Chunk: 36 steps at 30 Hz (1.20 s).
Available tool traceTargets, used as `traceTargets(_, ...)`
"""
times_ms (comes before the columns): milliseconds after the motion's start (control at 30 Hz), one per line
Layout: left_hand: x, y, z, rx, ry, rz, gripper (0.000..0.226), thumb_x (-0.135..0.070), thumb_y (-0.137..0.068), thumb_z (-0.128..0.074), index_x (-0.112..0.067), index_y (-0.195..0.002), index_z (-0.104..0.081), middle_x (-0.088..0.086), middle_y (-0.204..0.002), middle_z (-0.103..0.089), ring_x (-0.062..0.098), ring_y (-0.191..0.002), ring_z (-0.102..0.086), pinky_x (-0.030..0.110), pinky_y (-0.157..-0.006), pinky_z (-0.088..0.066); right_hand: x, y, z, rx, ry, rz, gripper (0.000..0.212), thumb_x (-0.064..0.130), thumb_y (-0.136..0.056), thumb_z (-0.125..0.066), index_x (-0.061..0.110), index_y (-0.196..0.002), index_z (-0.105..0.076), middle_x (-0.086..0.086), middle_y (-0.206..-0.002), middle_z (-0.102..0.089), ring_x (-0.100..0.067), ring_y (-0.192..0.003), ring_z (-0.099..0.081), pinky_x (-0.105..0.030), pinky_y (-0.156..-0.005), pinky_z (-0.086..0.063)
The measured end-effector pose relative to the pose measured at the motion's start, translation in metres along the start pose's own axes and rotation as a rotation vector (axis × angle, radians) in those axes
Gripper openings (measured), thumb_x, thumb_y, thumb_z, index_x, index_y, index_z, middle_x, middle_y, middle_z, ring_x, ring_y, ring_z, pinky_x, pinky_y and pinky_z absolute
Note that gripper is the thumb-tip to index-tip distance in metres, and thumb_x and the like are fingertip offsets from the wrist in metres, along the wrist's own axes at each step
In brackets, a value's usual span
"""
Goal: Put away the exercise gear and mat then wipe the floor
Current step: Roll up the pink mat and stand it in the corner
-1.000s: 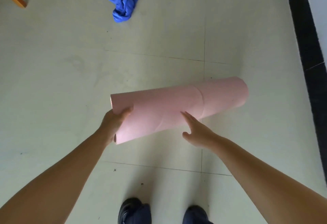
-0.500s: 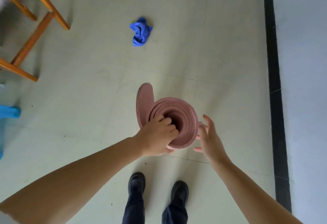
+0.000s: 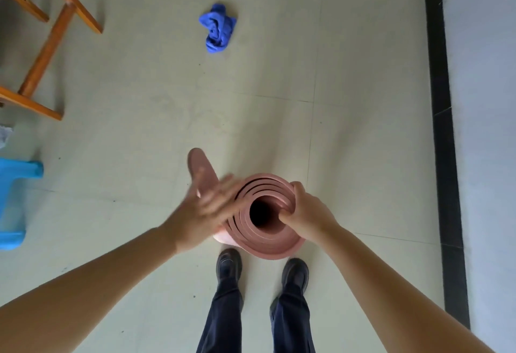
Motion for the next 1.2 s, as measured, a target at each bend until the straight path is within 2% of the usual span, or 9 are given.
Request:
traceTargets(100,0.082,0.023,-0.01,0.174,0.219,0.801,0.114,-0.048,-0.073,-0.073,-0.024,-0.151,0.007,0.013,-0.158,-0.003,0.029,-0.147,0.0,0.065,-0.109,-0.018,0.001,-0.002,0.001,0.017,0.026,0.008,0.055,0.033,-0.085,-0.058,0.022,-0.132,-0.033,-0.002,-0.101,-0.064,-0.024,-0.085,-0.062,-0.038,-0.076,-0.054)
traceTargets(233,0.046,0.043,-0.064,0.399,1.366,1.576,0.103,-0.081,-0.07,-0.048,-0.024,-0.151,-0.016,0.011,-0.152,-0.03,0.035,-0.132,-0.04,0.048,-0.096,-0.044,0.008,0.006,-0.013,0.019,0.06,0.043,0.055,0.035,-0.085,-0.056,0.025,-0.132,-0.032,0.0,-0.104,-0.062,-0.023,-0.086,-0.062,-0.036,-0.073,-0.053)
traceTargets(333,0.019,0.026,-0.064,0.556,1.363,1.453,0.115,-0.095,-0.051,-0.042,-0.02,-0.138,-0.043,0.006,-0.135,-0.053,0.027,-0.118,-0.055,0.041,-0.088,-0.051,0.011,0.01,-0.019,0.002,0.056,0.058,0.055,0.036,-0.085,-0.055,0.025,-0.133,-0.031,0.0,-0.108,-0.061,-0.024,-0.088,-0.061,-0.035,-0.074,-0.052)
traceTargets(433,0.031,0.034,-0.064,0.473,1.197,1.437,0.053,-0.054,-0.082,-0.054,-0.008,-0.107,-0.065,0.011,-0.103,-0.068,0.029,-0.096,-0.064,0.038,-0.077,-0.055,0.009,0.013,-0.02,0.008,0.067,0.057,0.054,0.036,-0.087,-0.055,0.026,-0.134,-0.03,0.001,-0.11,-0.06,-0.022,-0.089,-0.061,-0.033,-0.072,-0.051)
traceTargets(567,0.062,0.035,-0.025,0.293,0.876,1.317,0.028,-0.022,-0.09,-0.04,-0.015,-0.063,-0.047,0.002,-0.059,-0.047,0.025,-0.065,-0.047,0.028,-0.05,-0.031,0.01,0.014,-0.015,0.016,0.13,0.082,0.053,0.033,-0.089,-0.052,0.027,-0.137,-0.03,-0.001,-0.113,-0.059,-0.024,-0.096,-0.059,-0.034,-0.077,-0.05)
traceTargets(767,-0.005,-0.011,-0.007,0.561,1.251,0.893,0.043,-0.047,-0.088,-0.059,-0.053,-0.126,-0.04,-0.018,-0.127,-0.051,0.006,-0.118,-0.049,0.025,-0.096,-0.037,0.02,0.007,-0.015,-0.002,0.154,0.128,0.054,0.037,-0.087,-0.052,0.029,-0.137,-0.032,0.0,-0.111,-0.06,-0.022,-0.094,-0.06,-0.034,-0.077,-0.052)
traceTargets(867,0.002,0.002,-0.026,0.672,0.984,0.976,0.088,-0.048,-0.075,-0.073,-0.023,-0.143,-0.024,0.0,-0.132,-0.05,0.019,-0.115,-0.052,0.027,-0.089,-0.042,0.014,0.015,-0.01,-0.091,0.054,0.065,0.061,0.046,-0.087,-0.053,0.03,-0.14,-0.027,0.003,-0.126,-0.054,-0.019,-0.101,-0.06,-0.031,-0.078,-0.05)
traceTargets(1000,0.009,0.012,-0.039,0.629,1.048,1.082,0.077,-0.039,-0.076,-0.072,-0.019,-0.139,-0.032,0.002,-0.119,-0.059,0.019,-0.1,-0.059,0.029,-0.08,-0.05,-0.005,0.038,-0.028,-0.098,-0.249,-0.12,0.091,0.054,-0.08,-0.062,0.028,-0.148,-0.008,-0.004,-0.141,-0.039,-0.024,-0.116,-0.054,-0.032,-0.081,-0.048)
traceTargets(1200,0.005,0.028,-0.034,0.418,0.992,1.269,0.068,-0.031,-0.074,-0.069,-0.021,-0.133,-0.037,0.004,-0.115,-0.057,0.02,-0.091,-0.06,0.029,-0.07,-0.052,-0.008,0.038,-0.041,-0.056,-0.461,-0.22,0.054,0.022,-0.082,-0.06,0.018,-0.13,-0.035,0.003,-0.09,-0.062,-0.016,-0.076,-0.061,-0.028,-0.064,-0.053)
Point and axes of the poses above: each hand's wrist, its own y-axis away from the middle knuckle, its own z-axis out of the back of the hand, x = y × z, the point moved 9 cm from there along -y, towards the middle knuckle
